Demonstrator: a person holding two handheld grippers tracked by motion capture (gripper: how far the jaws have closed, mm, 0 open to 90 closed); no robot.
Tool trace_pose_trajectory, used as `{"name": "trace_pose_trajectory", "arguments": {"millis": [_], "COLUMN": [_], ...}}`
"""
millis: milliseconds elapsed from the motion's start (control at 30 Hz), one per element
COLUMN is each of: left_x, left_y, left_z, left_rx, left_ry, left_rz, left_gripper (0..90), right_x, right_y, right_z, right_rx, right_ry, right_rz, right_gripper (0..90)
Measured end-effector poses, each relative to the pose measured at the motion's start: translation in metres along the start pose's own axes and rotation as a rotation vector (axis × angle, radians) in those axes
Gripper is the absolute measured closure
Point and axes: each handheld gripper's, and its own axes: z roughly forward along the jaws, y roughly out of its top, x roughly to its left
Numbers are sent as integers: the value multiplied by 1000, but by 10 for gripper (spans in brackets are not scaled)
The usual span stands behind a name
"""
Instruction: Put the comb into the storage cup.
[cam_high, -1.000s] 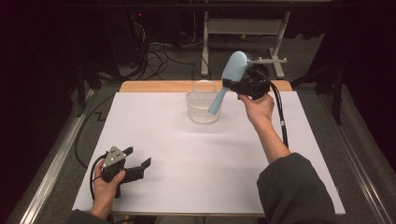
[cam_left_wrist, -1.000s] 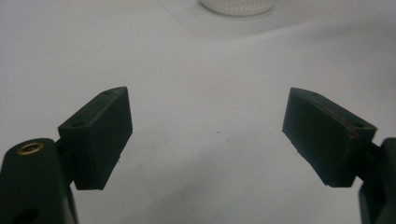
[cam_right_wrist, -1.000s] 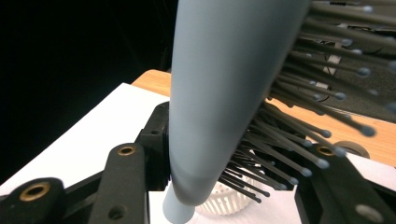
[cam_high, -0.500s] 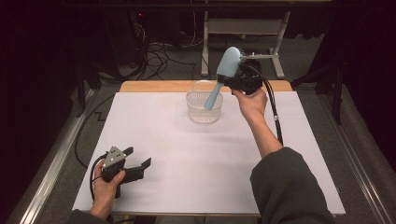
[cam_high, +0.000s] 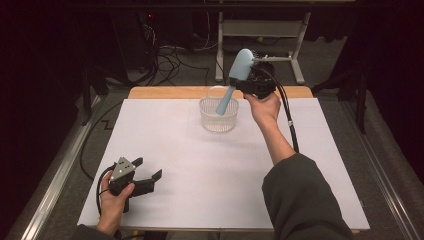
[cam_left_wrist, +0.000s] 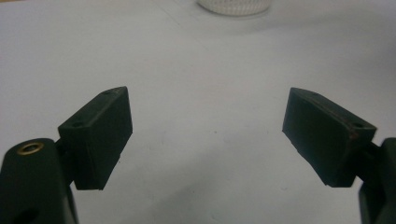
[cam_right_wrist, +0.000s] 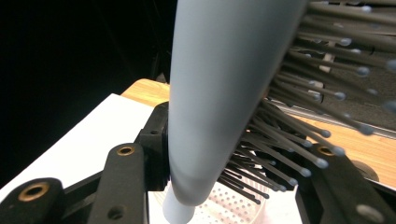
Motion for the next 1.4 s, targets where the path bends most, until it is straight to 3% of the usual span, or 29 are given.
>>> {"name": "trace_pose_trajectory", "arguments": {"millis": [600, 1400], "left_x": [-1, 0], "left_y": [0, 0], "left_z": [0, 1], "left_rx": [0, -1], "left_ry": [-5, -9], "left_rz": [3, -3], "left_gripper": [170, 170], "right_x": [0, 3], "right_y": [-4, -14], "right_z": [19, 43], "right_rx": [8, 36], "right_ry": [-37, -44], "right_rz": [7, 7], "right_gripper": [526, 524]}}
